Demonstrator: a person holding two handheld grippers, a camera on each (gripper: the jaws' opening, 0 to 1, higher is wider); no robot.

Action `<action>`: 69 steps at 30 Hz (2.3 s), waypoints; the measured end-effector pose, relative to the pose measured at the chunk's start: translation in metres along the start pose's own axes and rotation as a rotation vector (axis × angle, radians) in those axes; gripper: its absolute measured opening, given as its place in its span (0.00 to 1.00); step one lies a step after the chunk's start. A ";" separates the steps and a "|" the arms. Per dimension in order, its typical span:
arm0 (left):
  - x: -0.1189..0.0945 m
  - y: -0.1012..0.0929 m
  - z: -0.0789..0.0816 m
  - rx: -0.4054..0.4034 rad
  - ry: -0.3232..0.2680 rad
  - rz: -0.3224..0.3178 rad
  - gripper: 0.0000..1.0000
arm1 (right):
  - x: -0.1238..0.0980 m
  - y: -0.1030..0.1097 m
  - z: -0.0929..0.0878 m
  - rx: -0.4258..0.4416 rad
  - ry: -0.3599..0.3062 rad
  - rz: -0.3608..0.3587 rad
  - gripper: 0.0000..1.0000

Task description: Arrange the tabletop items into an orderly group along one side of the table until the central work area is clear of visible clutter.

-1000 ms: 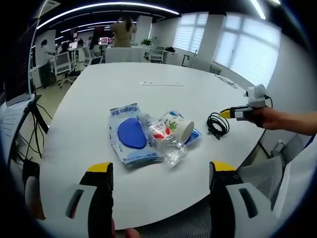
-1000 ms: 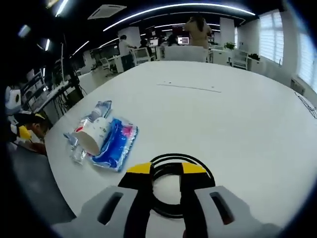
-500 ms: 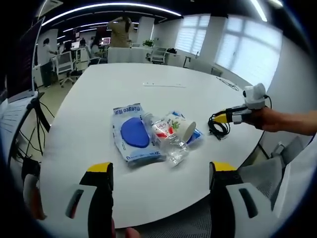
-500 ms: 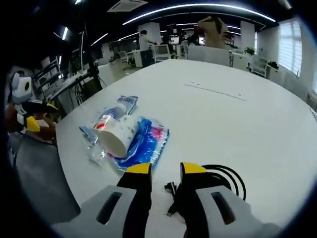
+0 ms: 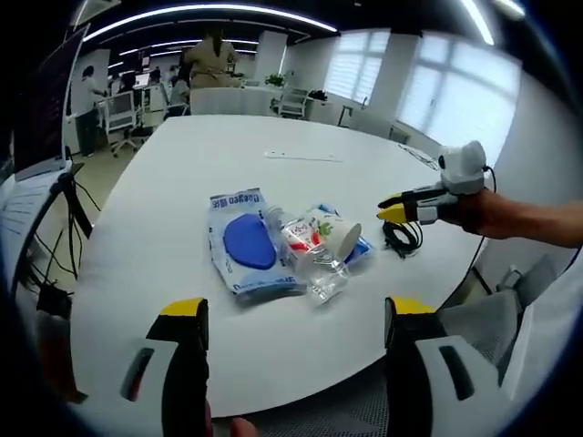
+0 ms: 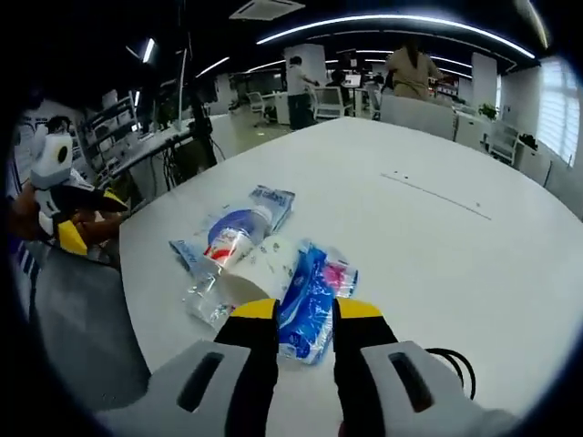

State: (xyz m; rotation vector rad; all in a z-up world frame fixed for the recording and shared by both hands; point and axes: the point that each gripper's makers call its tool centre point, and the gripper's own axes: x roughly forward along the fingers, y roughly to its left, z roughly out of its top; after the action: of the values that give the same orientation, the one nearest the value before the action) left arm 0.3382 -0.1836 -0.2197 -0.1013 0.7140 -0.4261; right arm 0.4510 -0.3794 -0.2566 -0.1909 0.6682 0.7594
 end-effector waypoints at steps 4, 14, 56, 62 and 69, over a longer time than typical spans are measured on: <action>-0.002 0.004 0.000 -0.004 -0.001 0.004 0.81 | 0.010 0.015 -0.007 -0.056 0.046 0.046 0.26; -0.007 0.010 -0.003 -0.011 -0.002 0.016 0.81 | 0.032 0.023 -0.010 -0.080 0.075 0.064 0.22; -0.011 0.025 0.004 -0.036 -0.032 0.023 0.81 | 0.037 0.011 0.025 -0.040 0.045 0.024 0.00; -0.011 0.027 0.003 -0.037 -0.033 0.020 0.81 | 0.043 0.007 0.042 0.013 0.025 0.015 0.00; -0.016 0.032 -0.002 -0.052 -0.033 0.025 0.81 | 0.054 0.004 0.055 0.024 0.019 0.003 0.00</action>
State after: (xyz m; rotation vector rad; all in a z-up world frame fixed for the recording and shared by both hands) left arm 0.3372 -0.1483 -0.2189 -0.1478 0.6932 -0.3814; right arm 0.5039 -0.3241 -0.2470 -0.1756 0.6958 0.7528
